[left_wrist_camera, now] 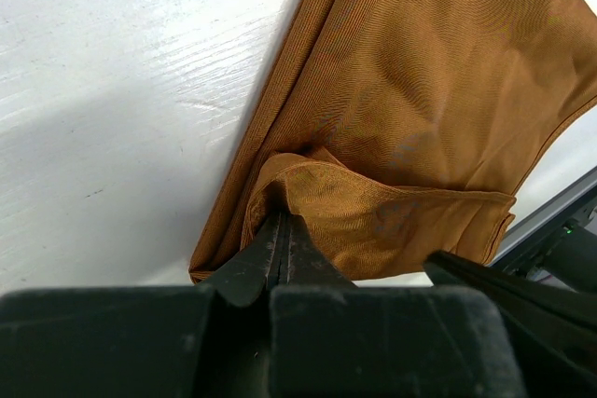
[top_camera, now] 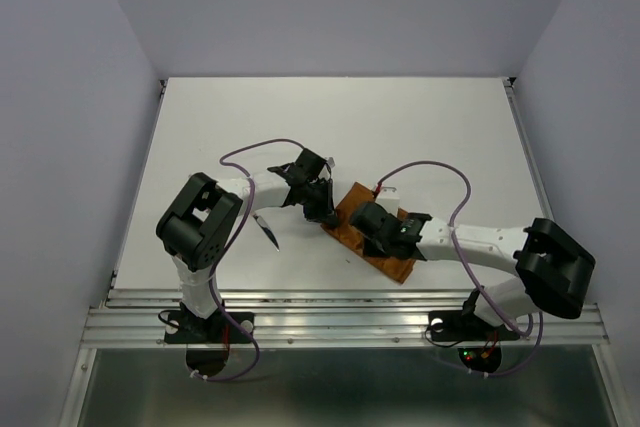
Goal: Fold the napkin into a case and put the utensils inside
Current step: Smooth out the 2/3-rectangle-folded napkin at the center of the board.
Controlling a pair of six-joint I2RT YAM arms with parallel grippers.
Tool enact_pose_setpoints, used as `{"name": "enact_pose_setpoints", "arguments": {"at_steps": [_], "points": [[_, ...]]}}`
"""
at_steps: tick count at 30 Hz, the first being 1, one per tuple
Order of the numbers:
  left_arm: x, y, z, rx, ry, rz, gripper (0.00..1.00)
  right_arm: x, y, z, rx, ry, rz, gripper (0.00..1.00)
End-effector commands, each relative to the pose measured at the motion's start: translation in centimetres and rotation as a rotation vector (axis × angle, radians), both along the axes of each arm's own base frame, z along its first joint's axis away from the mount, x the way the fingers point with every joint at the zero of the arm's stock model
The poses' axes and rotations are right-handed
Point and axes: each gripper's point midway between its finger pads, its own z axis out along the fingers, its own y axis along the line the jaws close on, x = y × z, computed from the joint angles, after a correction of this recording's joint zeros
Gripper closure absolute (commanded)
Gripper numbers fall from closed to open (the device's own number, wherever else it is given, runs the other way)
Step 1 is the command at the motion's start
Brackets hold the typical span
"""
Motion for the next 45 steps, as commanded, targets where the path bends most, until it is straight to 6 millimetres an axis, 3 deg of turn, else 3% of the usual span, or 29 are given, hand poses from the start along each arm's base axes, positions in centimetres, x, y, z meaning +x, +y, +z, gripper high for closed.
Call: {"name": "enact_pose_setpoints", "arguments": {"at_steps": [1,5,8,12,15,17,20,24,28,36,40,45], "points": [[-1.5,1.4,-1.1,0.088,0.037,-0.030,1.00,2.8,2.9,5.6,0.108,-0.127,0.033,0.99],[-1.5,1.4,-1.0,0.087,0.040,-0.030,1.00,3.6,4.4,5.1,0.092,-0.123,0.059,0.99],[-1.6,1.4,-0.8,0.083,0.038,-0.031,1.00,3.4,4.7,2.8,0.080,-0.090,0.068,0.99],[-1.7,1.5,-0.6,0.081,0.038,-0.030,1.00,2.3,3.4,-1.0,0.024,-0.029,0.051,0.99],[-1.9,1.5,-0.6,0.078,0.040,-0.034,1.00,1.7,2.4,-2.5,0.004,0.012,0.031,0.99],[-1.9,1.5,-0.3,0.073,0.036,-0.035,1.00,1.5,2.4,-2.0,0.023,0.010,0.033,0.99],[-2.0,1.5,0.0,0.071,0.030,-0.036,1.00,1.7,2.4,0.3,0.070,-0.030,0.030,0.99],[-1.9,1.5,0.2,0.070,0.023,-0.041,1.00,1.6,1.2,2.4,0.063,-0.065,0.012,0.99],[-1.8,1.4,0.1,0.072,0.023,-0.044,1.00,0.3,-0.9,1.4,0.037,-0.034,-0.023,0.99],[-1.7,1.4,0.0,0.074,0.018,-0.046,1.00,-4.5,-6.1,-2.8,0.007,0.087,-0.117,0.99],[-1.7,1.5,0.0,0.075,0.017,-0.047,1.00,-4.5,-6.8,-1.8,0.003,0.071,-0.139,0.99],[-1.6,1.5,0.2,0.073,0.010,-0.042,1.00,-2.2,-7.7,1.9,0.010,-0.055,-0.178,0.98]]}}
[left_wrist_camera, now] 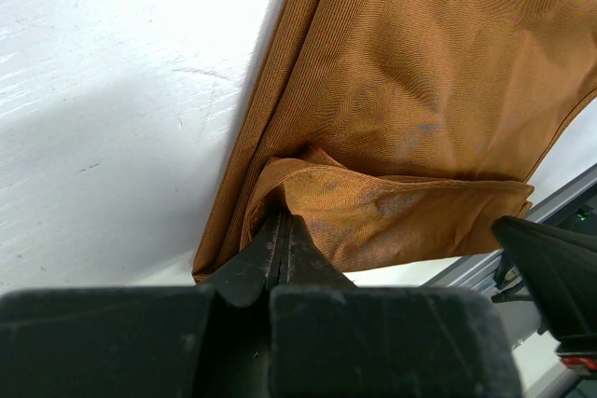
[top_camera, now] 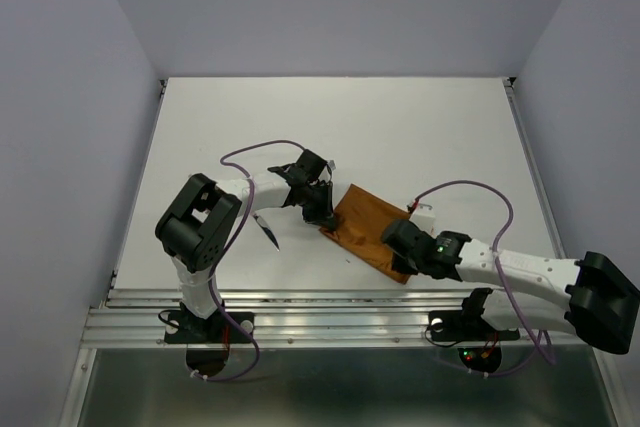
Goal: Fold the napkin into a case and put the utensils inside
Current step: Smooth out the 2/3-rectangle-folded napkin at the center of the board.
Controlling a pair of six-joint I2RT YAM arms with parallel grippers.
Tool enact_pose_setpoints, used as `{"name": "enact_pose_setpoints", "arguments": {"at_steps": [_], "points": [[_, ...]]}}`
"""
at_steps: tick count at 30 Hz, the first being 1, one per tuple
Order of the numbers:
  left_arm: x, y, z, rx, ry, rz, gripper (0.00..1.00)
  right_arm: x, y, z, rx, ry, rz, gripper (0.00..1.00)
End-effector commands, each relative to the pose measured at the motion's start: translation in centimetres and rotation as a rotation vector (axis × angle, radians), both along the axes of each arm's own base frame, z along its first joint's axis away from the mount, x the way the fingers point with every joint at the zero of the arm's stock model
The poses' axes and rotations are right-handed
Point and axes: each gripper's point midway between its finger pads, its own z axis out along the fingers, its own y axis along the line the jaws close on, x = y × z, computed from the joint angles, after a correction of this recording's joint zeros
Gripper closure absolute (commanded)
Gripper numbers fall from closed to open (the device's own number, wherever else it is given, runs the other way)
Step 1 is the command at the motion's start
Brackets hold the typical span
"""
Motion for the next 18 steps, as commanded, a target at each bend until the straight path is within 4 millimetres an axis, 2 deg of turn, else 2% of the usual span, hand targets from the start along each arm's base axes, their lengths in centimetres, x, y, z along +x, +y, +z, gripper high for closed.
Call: {"name": "enact_pose_setpoints", "arguments": {"at_steps": [1,3,5,12,13,14,15,16,18], "points": [[-0.7,1.1,0.1,0.054,-0.008,-0.019,1.00,1.8,-1.4,2.6,-0.035,-0.091,-0.056,0.98],[-0.6,1.0,0.0,0.056,-0.010,-0.020,1.00,2.1,-2.5,1.8,-0.065,-0.077,-0.090,0.97],[-0.6,1.1,-0.2,0.060,-0.004,-0.018,1.00,1.8,-2.8,0.8,-0.091,-0.051,-0.087,0.98],[0.1,1.2,0.3,0.076,-0.030,-0.007,1.00,0.8,-1.3,-1.7,-0.084,0.053,-0.059,0.99],[0.2,1.1,0.4,0.079,-0.035,-0.006,0.95,0.5,-1.3,-2.1,-0.079,0.066,-0.058,0.99],[0.6,1.1,0.9,0.081,-0.049,0.003,0.83,0.4,-1.2,-2.3,-0.072,0.074,-0.065,0.99],[0.8,1.1,1.3,0.079,-0.060,0.008,0.76,0.2,-1.2,-2.6,-0.067,0.086,-0.067,0.99],[1.2,1.1,2.0,0.074,-0.084,0.016,0.62,0.1,-1.2,-2.6,-0.064,0.089,-0.071,0.99],[1.6,0.8,3.2,0.055,-0.112,0.020,0.55,0.0,-1.0,-2.6,-0.057,0.093,-0.073,0.99]]}}
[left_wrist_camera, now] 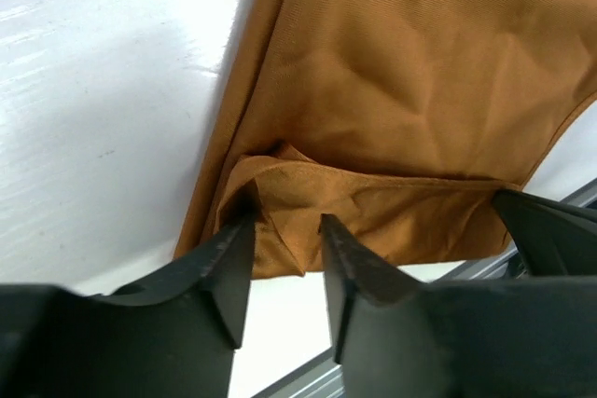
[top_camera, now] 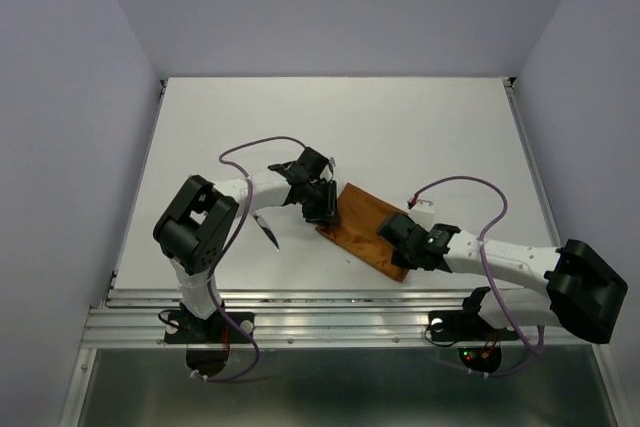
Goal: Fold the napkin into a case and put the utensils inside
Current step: Smooth out the 2/3-rectangle-folded napkin at the center of the board.
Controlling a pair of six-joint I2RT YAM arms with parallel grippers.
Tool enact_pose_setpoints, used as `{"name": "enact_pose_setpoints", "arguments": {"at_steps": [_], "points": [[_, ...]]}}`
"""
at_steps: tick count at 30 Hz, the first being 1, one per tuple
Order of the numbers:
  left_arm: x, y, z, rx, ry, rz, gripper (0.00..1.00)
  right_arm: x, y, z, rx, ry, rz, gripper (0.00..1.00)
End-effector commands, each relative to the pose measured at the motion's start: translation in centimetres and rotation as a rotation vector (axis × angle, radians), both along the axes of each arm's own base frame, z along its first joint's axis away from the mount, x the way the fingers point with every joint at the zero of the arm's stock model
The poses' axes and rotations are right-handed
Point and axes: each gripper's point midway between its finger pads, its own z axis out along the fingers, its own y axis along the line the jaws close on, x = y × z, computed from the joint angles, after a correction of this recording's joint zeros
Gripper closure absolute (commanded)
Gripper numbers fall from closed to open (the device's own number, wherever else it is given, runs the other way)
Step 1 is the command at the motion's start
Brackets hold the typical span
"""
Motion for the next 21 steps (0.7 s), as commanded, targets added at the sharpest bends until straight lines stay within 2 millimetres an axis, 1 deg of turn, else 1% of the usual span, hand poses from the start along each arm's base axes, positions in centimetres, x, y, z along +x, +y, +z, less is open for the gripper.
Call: {"name": "enact_pose_setpoints", "arguments": {"at_steps": [1,2,5,8,10,12,13,14,15,16,19,21], "points": [[1.4,0.5,3.2,0.025,-0.110,0.006,0.51,-1.3,0.1,-1.6,0.019,0.072,-0.011,0.99],[1.8,0.4,4.2,0.017,-0.135,0.012,0.48,-1.3,0.2,-1.6,0.024,0.072,-0.010,0.99],[2.4,0.3,5.9,-0.001,-0.183,0.023,0.48,-1.4,0.2,-1.6,0.027,0.077,-0.008,0.99],[2.8,0.4,7.3,-0.018,-0.223,0.043,0.49,-1.4,0.3,-1.4,0.032,0.076,-0.007,0.99],[2.9,0.5,7.6,-0.026,-0.242,0.055,0.50,-1.3,0.2,-1.2,0.032,0.069,-0.012,0.99],[2.9,0.8,7.7,-0.022,-0.257,0.071,0.64,-1.2,0.1,-0.9,0.035,0.059,-0.020,0.99],[2.9,0.9,7.7,-0.023,-0.257,0.075,0.75,-1.2,0.1,-0.9,0.036,0.059,-0.023,0.99],[2.7,0.8,7.5,-0.028,-0.249,0.071,0.95,-1.2,0.2,-0.7,0.041,0.057,-0.024,0.99],[2.6,0.9,7.2,-0.025,-0.243,0.067,1.00,-1.3,0.2,-0.7,0.044,0.057,-0.023,0.99],[2.3,1.0,6.6,-0.013,-0.229,0.061,1.00,-1.3,0.2,-0.7,0.045,0.057,-0.021,0.99],[2.0,1.6,5.9,0.011,-0.221,0.073,1.00,-1.3,0.1,-0.6,0.041,0.055,-0.023,0.99],[1.9,1.9,5.9,0.016,-0.224,0.082,1.00,-1.2,0.1,-0.5,0.044,0.051,-0.023,0.99]]}}
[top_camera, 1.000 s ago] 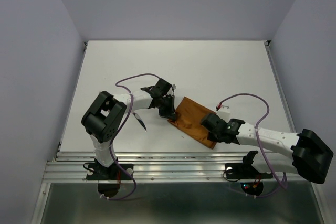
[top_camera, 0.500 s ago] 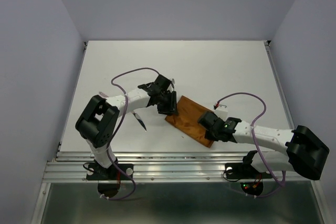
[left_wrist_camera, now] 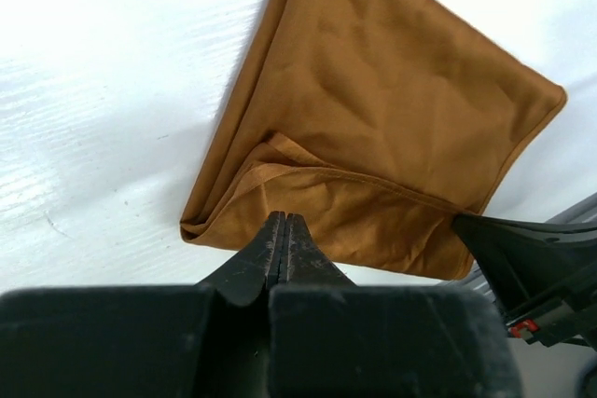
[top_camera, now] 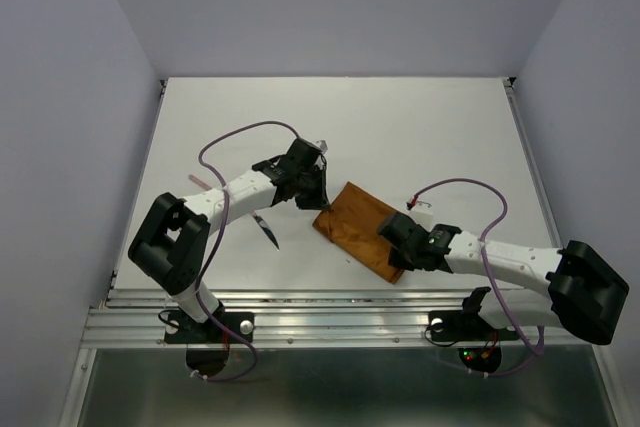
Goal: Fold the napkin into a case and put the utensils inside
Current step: Smooth out the 2/3-rectangle-folded napkin at the center of the board.
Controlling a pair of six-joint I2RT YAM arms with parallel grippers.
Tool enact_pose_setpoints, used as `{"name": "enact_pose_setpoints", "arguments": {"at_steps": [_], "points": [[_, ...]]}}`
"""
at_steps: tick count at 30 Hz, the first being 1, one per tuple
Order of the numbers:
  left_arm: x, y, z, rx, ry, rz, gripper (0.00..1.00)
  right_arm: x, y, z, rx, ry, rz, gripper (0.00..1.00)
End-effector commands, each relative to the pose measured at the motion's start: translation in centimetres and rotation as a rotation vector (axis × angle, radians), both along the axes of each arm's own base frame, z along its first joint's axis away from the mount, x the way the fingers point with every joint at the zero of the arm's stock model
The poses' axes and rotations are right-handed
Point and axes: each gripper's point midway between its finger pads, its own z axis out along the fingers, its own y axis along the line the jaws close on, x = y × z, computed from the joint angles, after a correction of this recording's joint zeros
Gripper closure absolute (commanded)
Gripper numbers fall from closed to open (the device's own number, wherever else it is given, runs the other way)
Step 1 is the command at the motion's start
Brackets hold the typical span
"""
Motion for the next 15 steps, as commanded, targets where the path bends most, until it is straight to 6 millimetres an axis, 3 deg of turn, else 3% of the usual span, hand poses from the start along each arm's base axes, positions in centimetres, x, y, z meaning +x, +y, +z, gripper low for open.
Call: {"name": "enact_pose_setpoints", "arguments": {"at_steps": [1,8,15], "points": [[-0.3,0.9,0.2,0.017,-0.024,0.021,1.00,-0.9,-0.8,-0.6,-0.015,0.033,-0.011,0.99],[-0.8,1.5,-0.9,0.040,-0.011,0.020,1.00,-0.9,-0.7,-0.5,-0.007,0.033,-0.006,0.99],[0.6,0.7,-1.2,0.052,-0.026,0.023,1.00,-0.9,-0.7,-0.5,0.000,0.029,-0.005,0.99]]}}
